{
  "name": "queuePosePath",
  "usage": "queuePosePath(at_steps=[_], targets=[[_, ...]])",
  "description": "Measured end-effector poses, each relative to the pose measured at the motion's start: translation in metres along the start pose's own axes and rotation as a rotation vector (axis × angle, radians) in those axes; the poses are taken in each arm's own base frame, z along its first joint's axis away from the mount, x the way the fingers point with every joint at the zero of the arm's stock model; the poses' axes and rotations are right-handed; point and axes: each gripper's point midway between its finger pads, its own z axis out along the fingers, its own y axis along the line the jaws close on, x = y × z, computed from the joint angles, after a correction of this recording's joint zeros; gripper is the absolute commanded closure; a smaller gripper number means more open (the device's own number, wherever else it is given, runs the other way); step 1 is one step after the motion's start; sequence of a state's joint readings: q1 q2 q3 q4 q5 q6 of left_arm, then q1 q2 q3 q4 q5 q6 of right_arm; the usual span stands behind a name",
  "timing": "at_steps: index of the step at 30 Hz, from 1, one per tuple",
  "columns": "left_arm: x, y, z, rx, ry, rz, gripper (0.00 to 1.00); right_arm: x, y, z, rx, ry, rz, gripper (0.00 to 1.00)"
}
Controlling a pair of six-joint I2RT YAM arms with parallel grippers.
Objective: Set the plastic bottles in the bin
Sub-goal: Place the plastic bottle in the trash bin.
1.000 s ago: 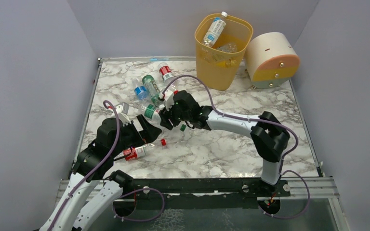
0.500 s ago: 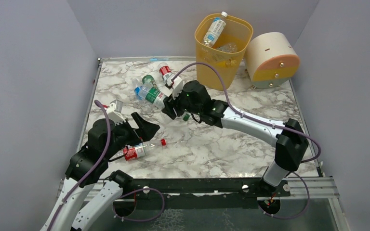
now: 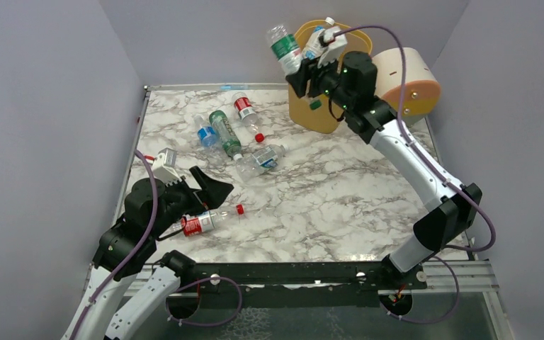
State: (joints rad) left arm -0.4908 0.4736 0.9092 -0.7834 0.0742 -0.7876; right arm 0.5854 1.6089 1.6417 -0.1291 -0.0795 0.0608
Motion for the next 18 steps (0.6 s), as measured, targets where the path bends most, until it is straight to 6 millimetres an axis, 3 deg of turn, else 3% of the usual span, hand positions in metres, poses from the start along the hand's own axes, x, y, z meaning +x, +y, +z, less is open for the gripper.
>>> queuePosePath(at_steps=[5, 9, 13, 18], targets=[[0.000, 0.000, -0.001, 0.002, -0.002, -0.002, 0.01, -0.064, -0.057, -0.014, 0.099, -0.139, 0.046, 0.45], [0.000, 0.000, -0.001, 0.004, -0.003, -0.002, 0.01, -0.097, -0.095, -0.017, 0.153, -0.233, 0.078, 0.45], [0.000, 0.000, -0.001, 0.005, -0.004, -0.004, 0.01, -0.105, -0.137, -0.005, 0.200, -0.285, 0.120, 0.45], [0.000, 0.000, -0.001, 0.002, -0.002, -0.005, 0.01, -0.087, -0.183, 0.020, 0.230, -0.290, 0.186, 0.45]])
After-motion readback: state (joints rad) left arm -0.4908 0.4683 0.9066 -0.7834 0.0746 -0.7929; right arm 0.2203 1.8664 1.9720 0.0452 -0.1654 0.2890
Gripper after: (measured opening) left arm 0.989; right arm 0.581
